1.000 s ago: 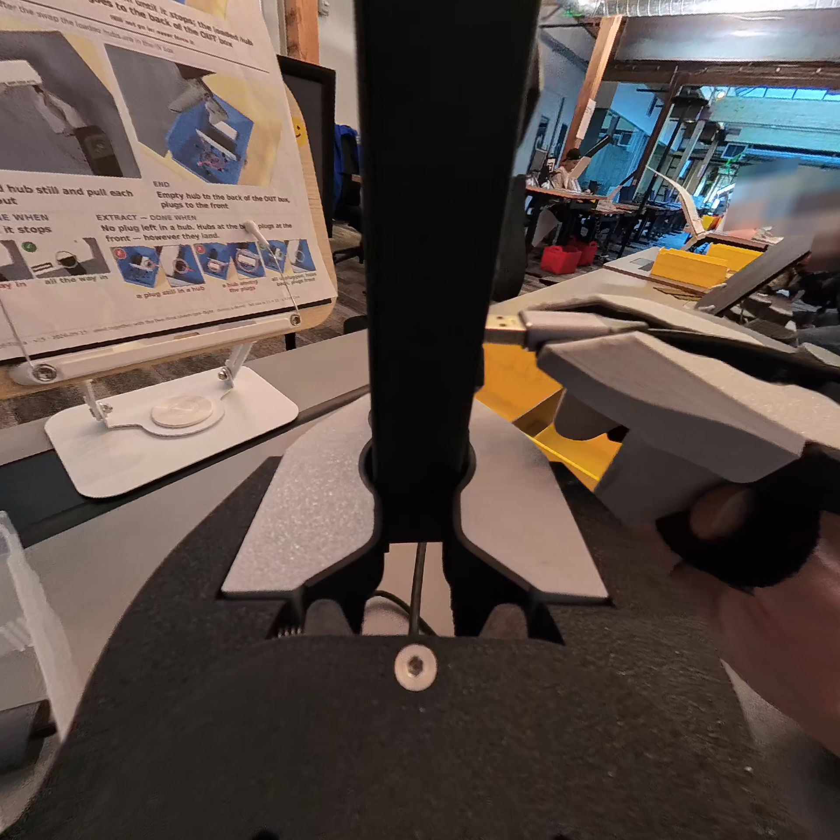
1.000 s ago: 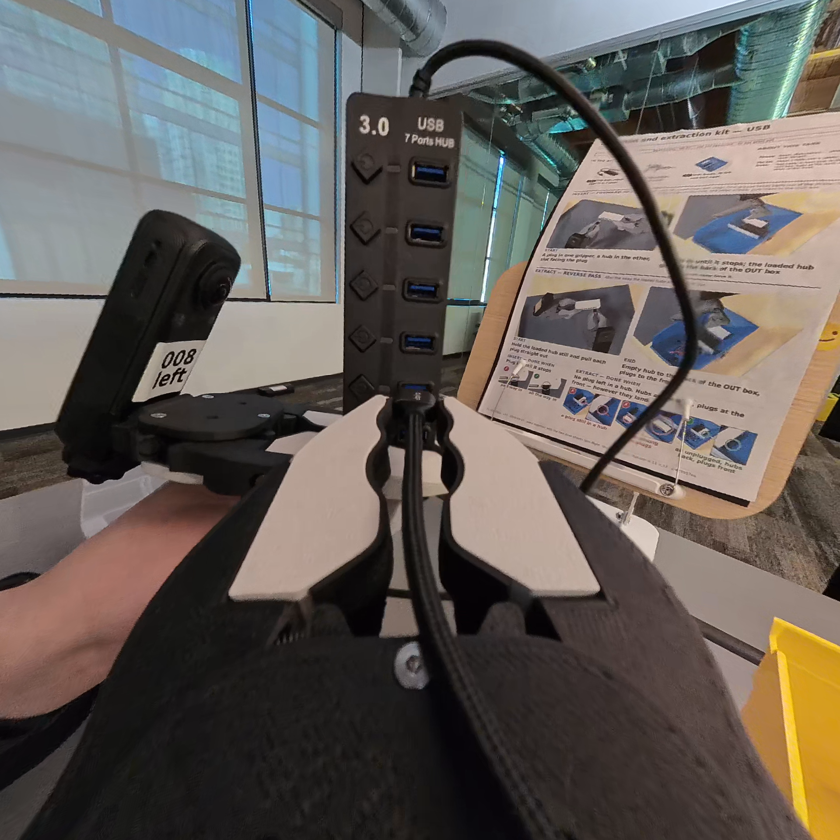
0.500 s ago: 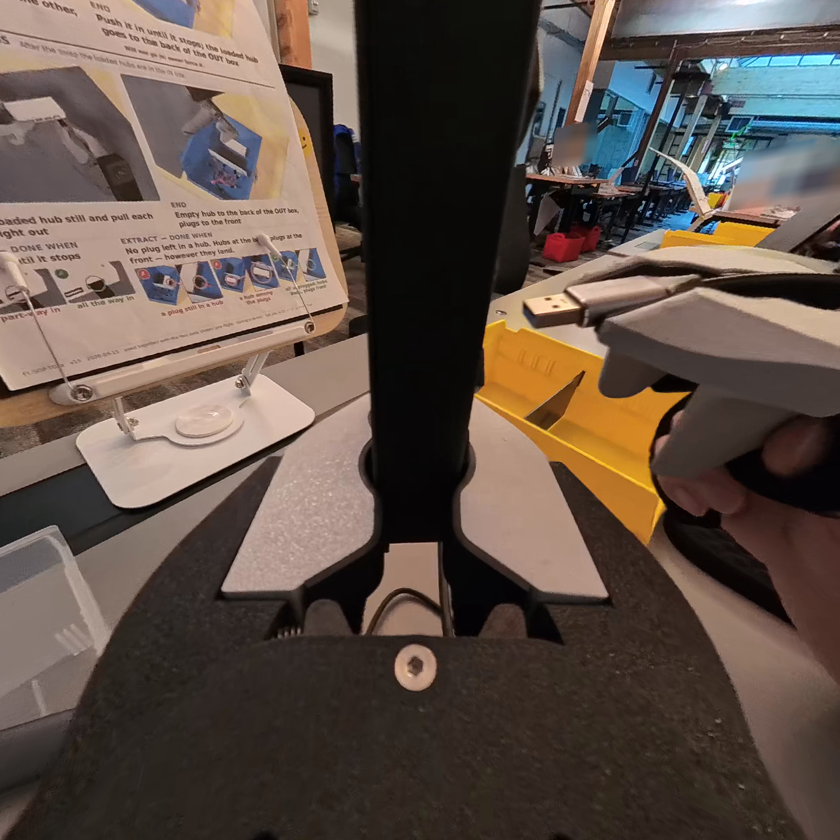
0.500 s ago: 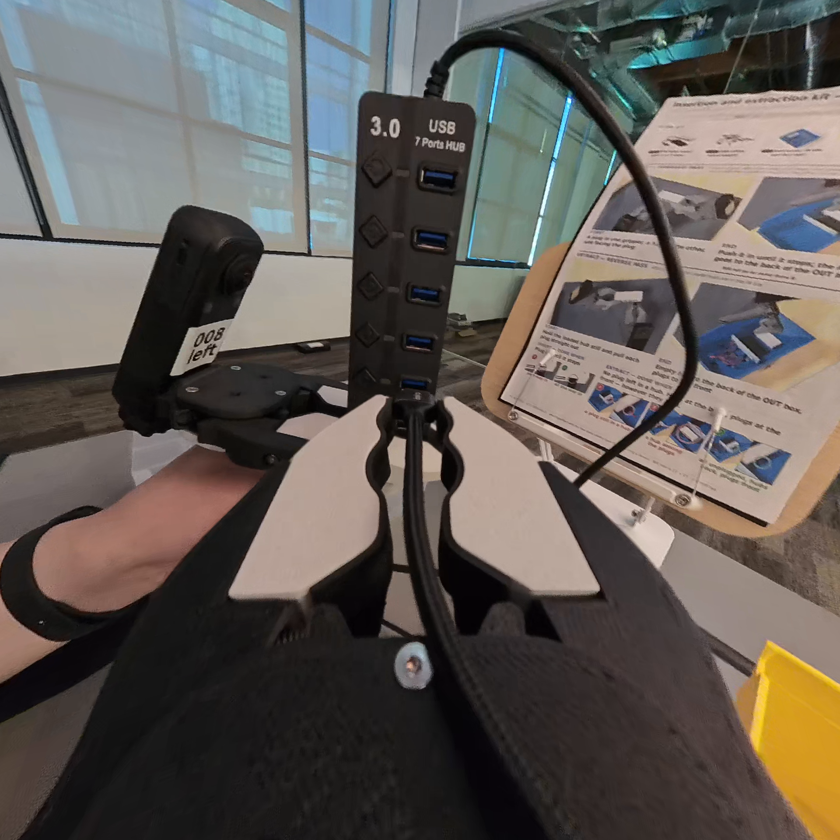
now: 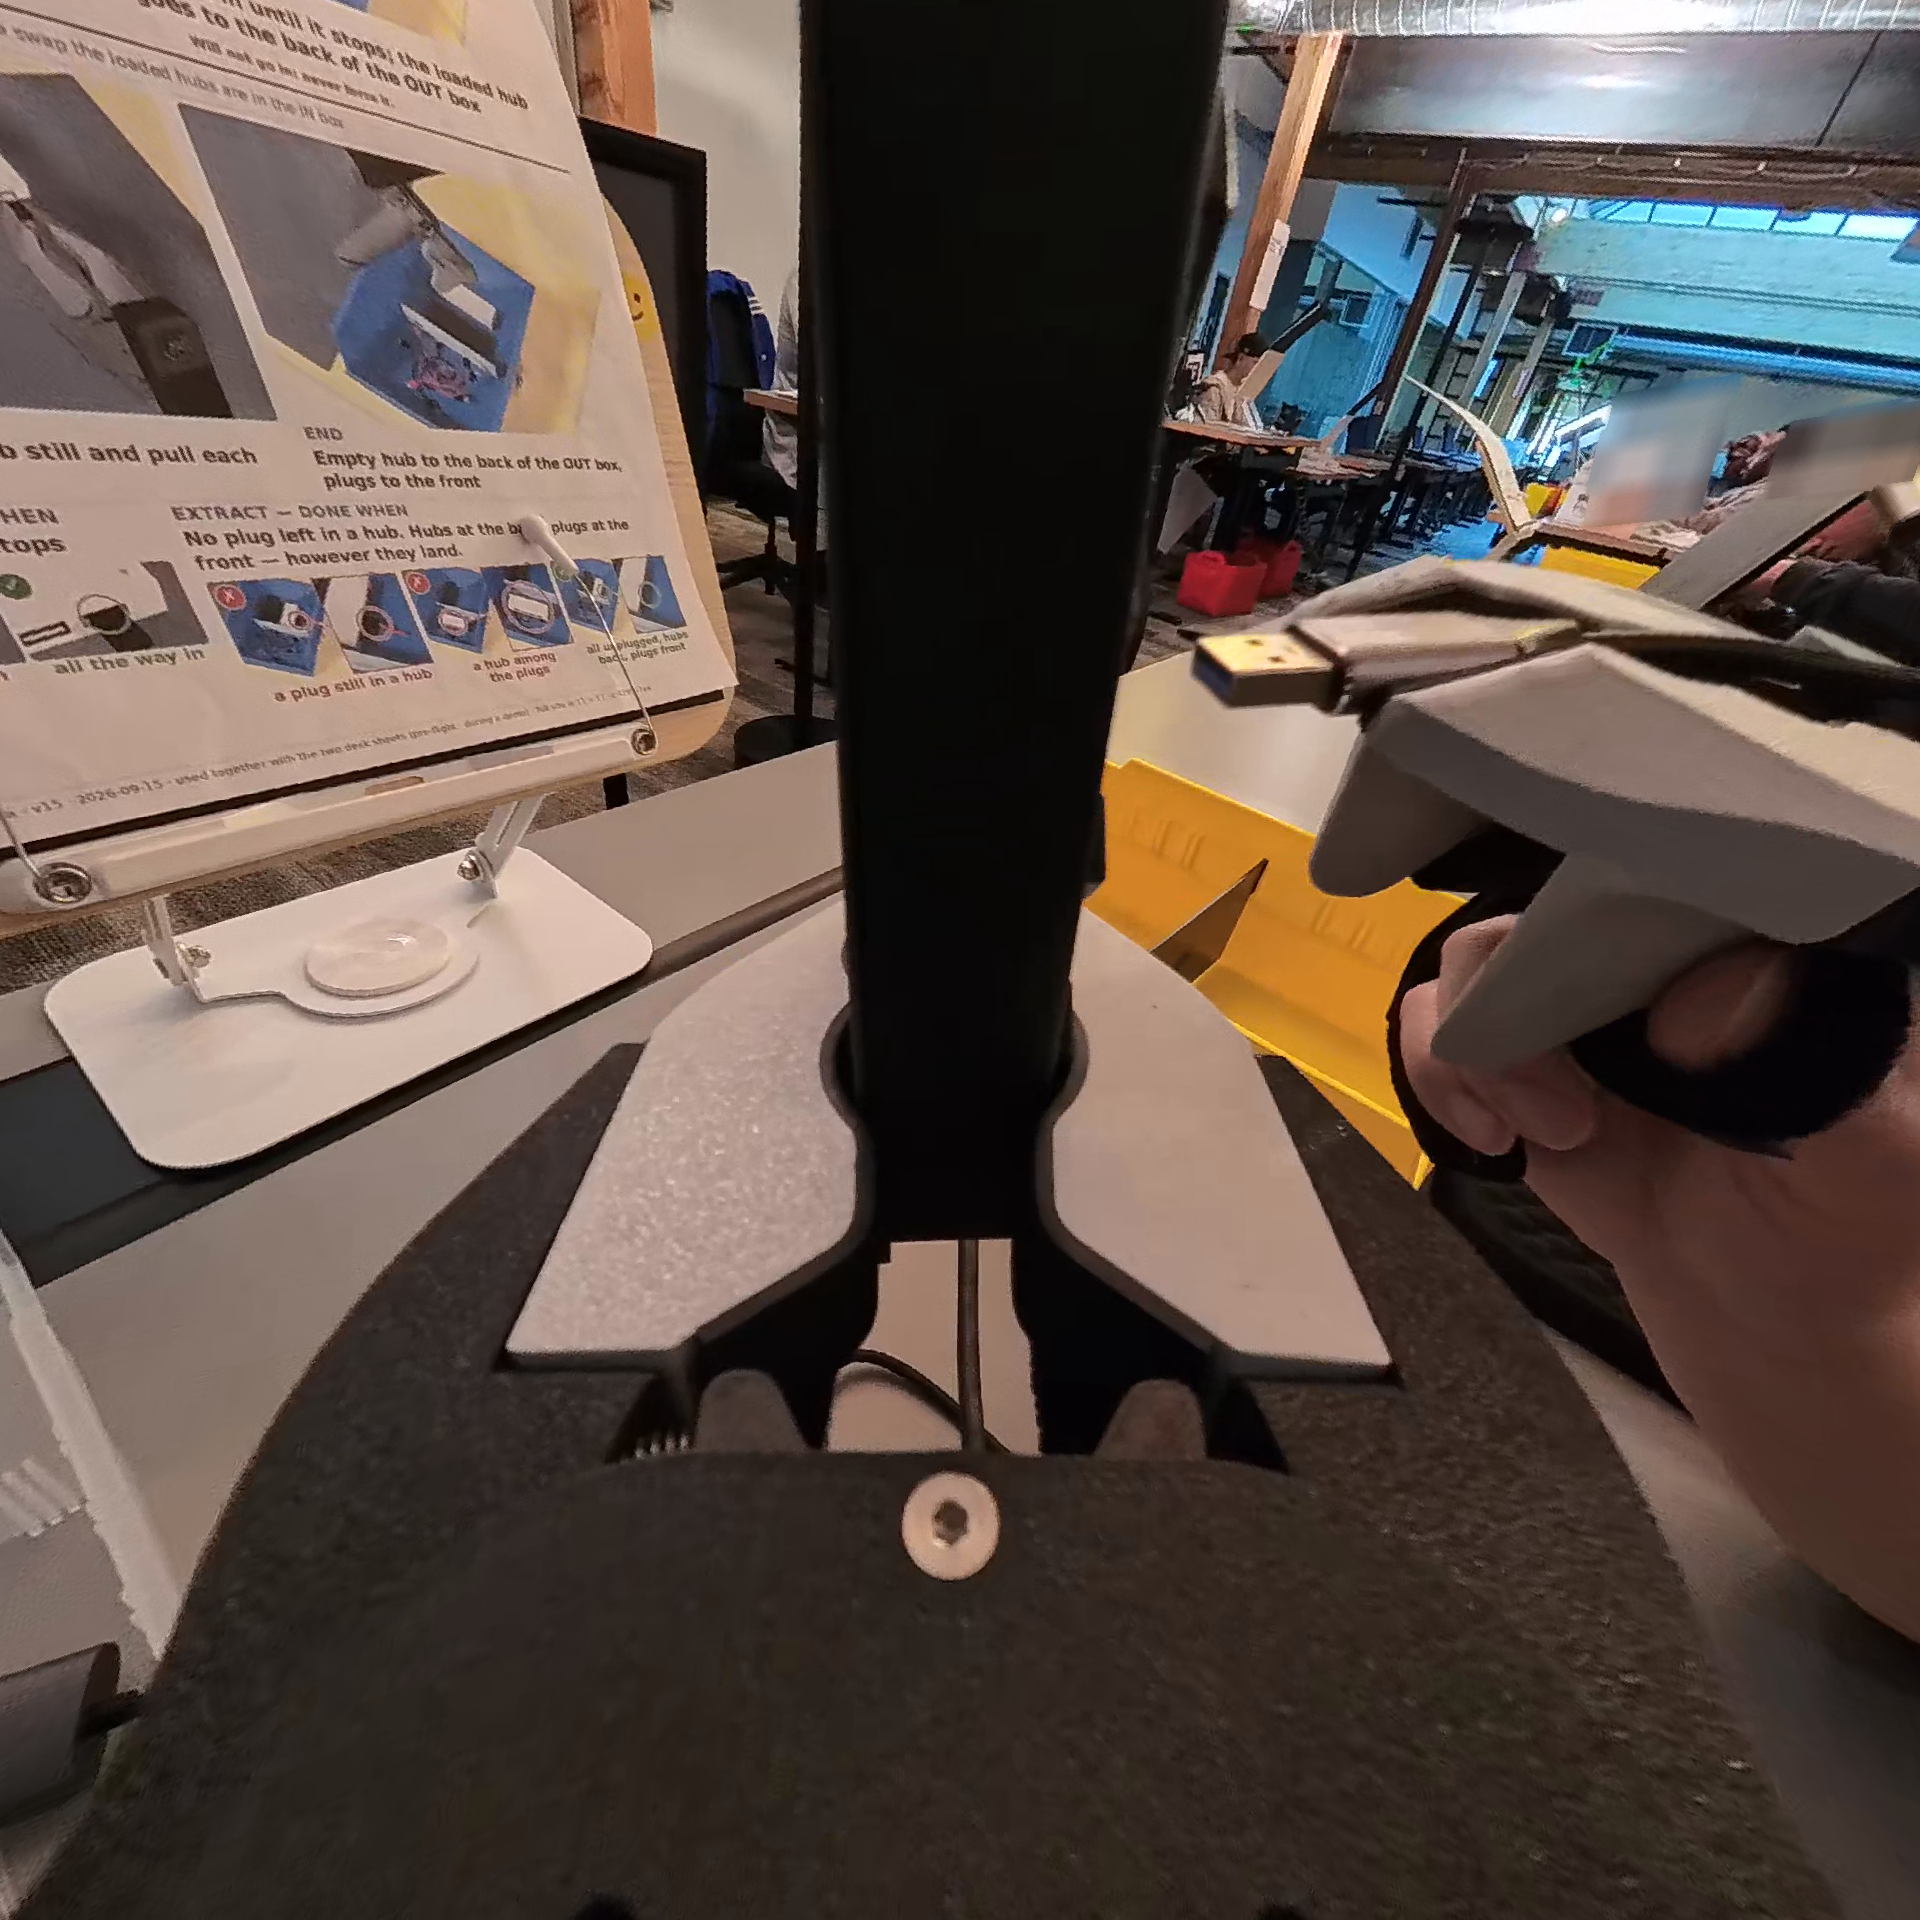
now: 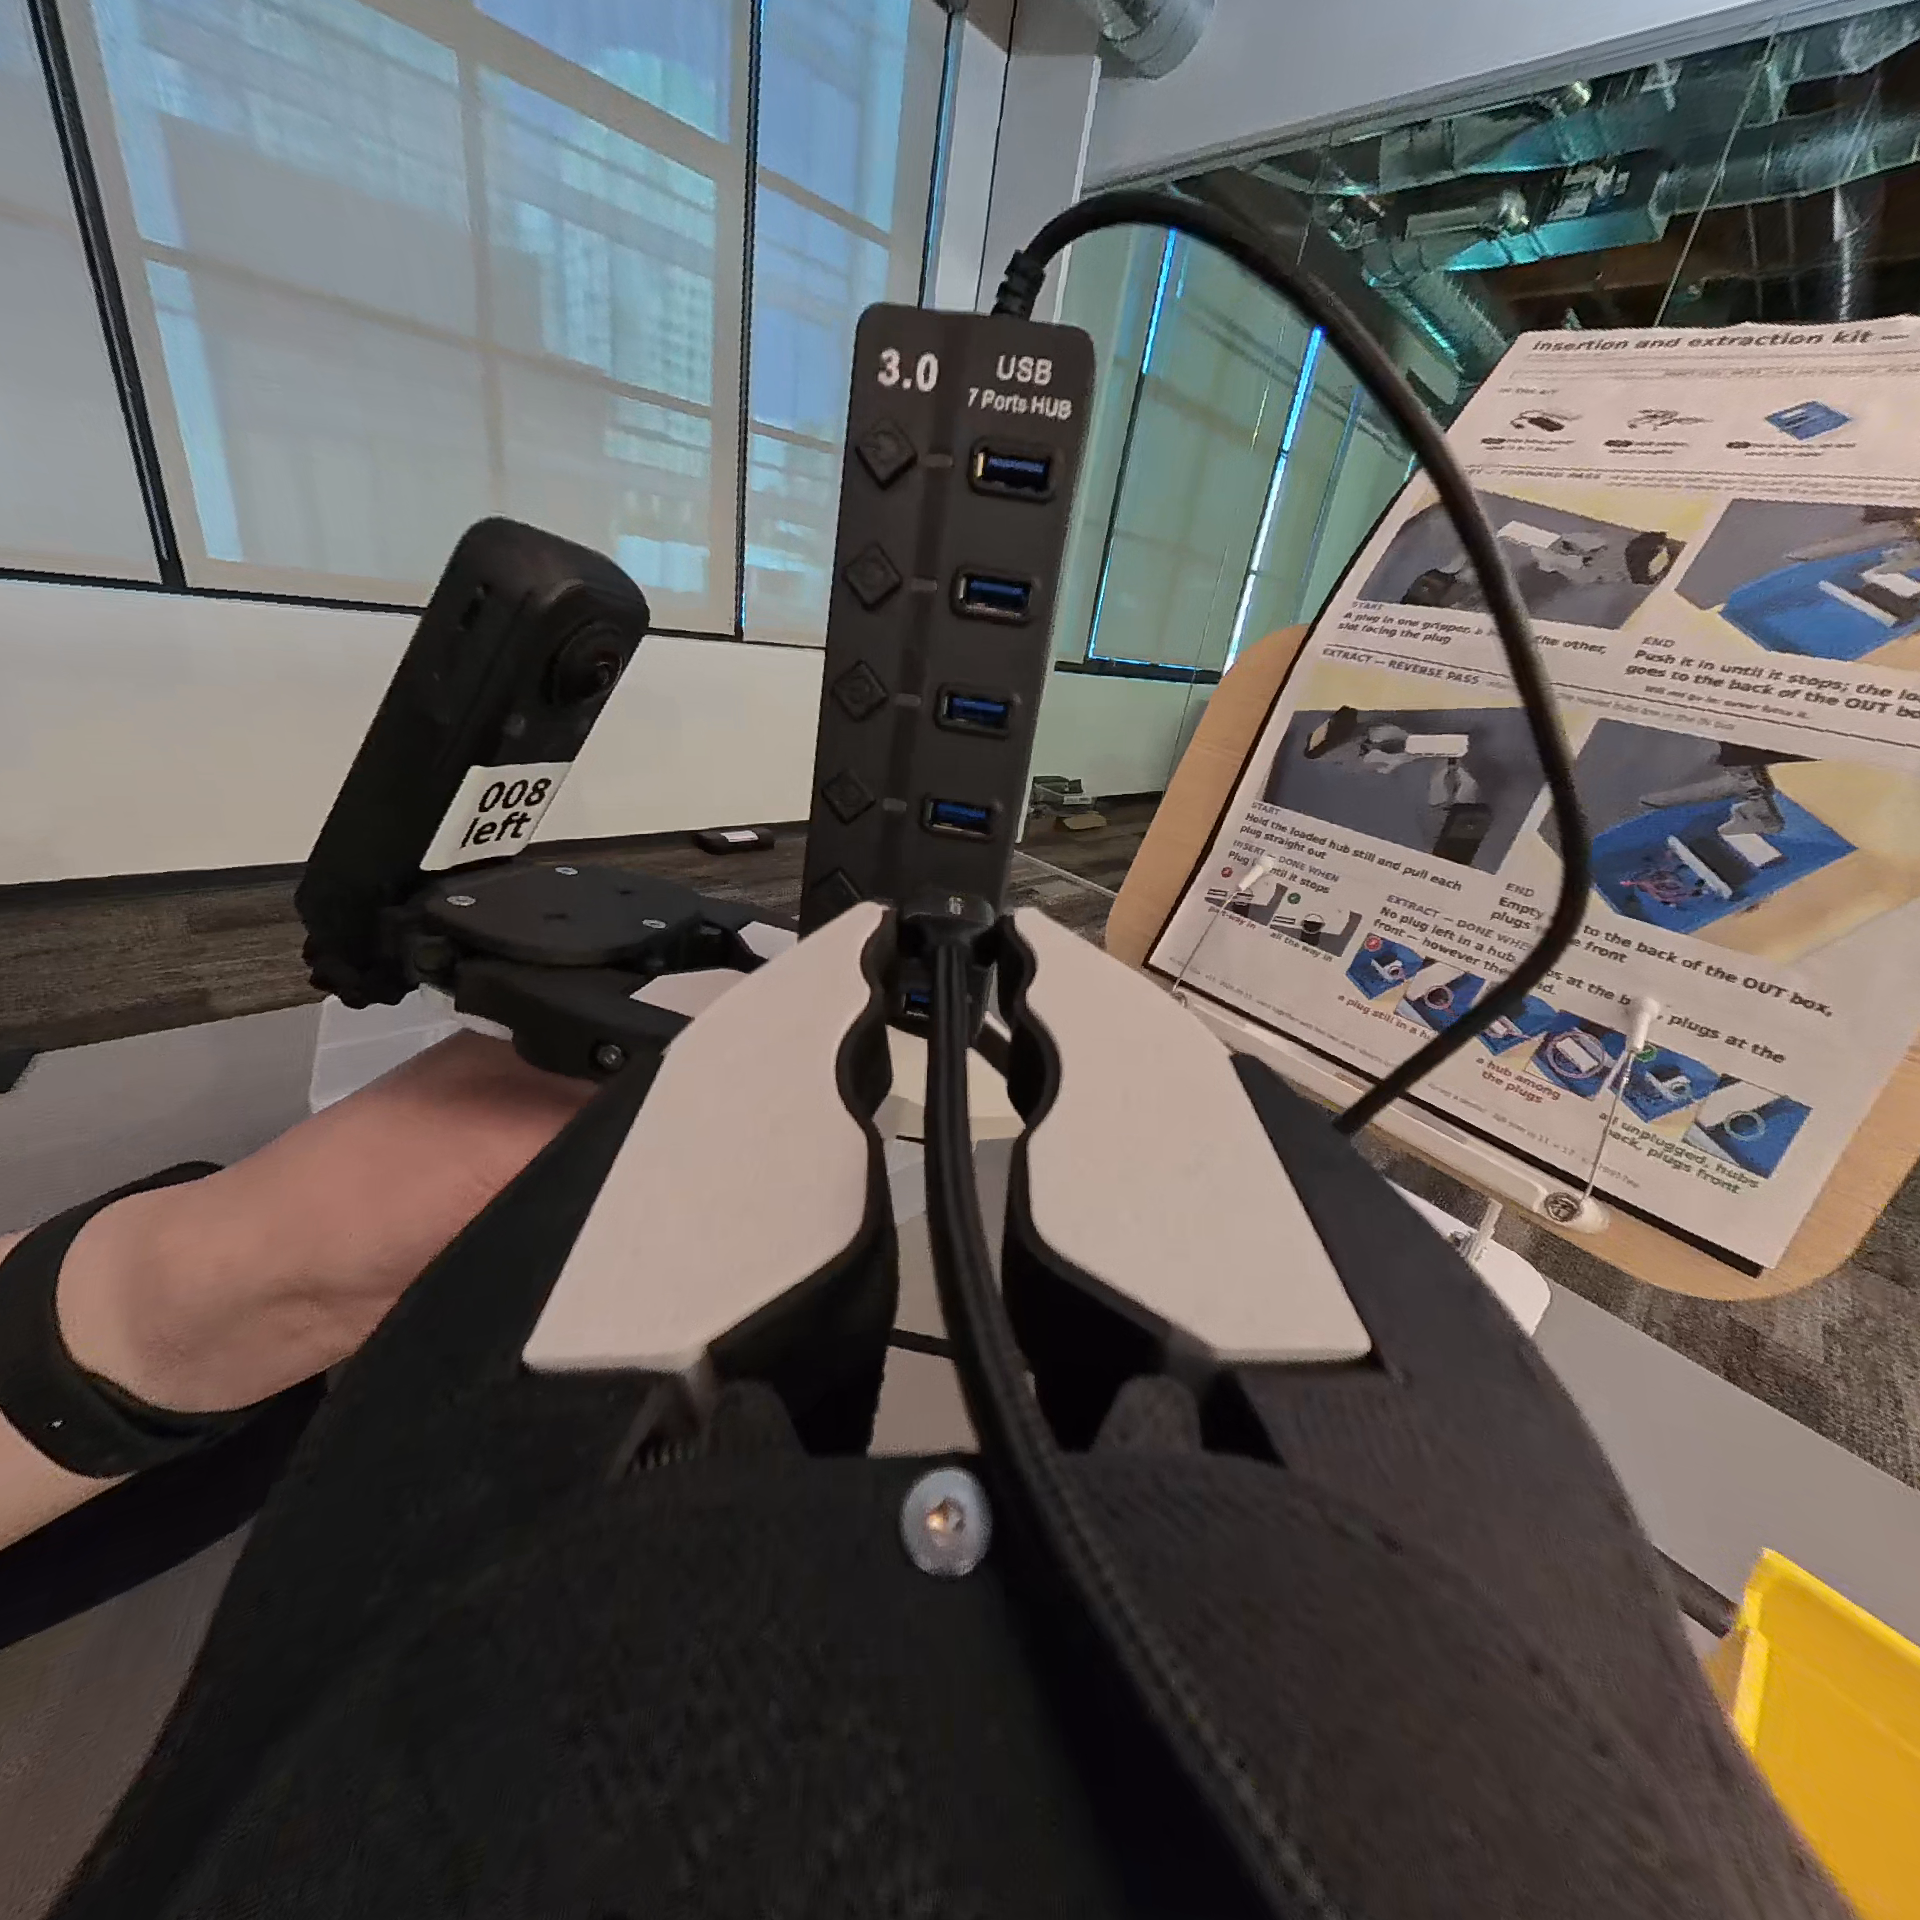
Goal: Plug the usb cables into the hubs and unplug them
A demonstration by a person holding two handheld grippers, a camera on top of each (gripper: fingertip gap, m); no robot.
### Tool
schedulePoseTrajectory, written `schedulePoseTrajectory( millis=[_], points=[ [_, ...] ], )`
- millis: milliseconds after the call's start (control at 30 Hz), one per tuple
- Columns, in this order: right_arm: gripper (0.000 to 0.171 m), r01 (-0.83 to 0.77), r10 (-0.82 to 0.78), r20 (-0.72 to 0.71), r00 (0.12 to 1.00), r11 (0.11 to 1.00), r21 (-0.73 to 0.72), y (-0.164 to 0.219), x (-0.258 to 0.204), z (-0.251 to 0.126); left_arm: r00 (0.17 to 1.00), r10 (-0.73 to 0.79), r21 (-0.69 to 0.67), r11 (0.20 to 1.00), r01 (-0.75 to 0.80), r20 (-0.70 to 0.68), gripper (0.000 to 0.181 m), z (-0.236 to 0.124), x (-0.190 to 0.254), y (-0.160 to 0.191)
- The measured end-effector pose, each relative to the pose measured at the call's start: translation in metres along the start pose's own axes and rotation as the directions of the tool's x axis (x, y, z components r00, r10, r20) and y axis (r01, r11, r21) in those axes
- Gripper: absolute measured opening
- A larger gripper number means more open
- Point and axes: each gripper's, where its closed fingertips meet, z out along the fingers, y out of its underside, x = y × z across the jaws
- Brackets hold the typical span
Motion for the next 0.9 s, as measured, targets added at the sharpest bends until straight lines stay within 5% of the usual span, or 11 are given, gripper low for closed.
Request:
schedulePoseTrajectory(
  millis=[900],
  points=[
    [0.018, -0.003, 0.002, -0.012, 1.000, 1.000, -0.019, 0.010, -0.001, 0.006, 1.000, 0.024, -0.007, 1.000, -0.024, -0.005, 0.025, 0.002, 0.009, 0.001]
  ],
)
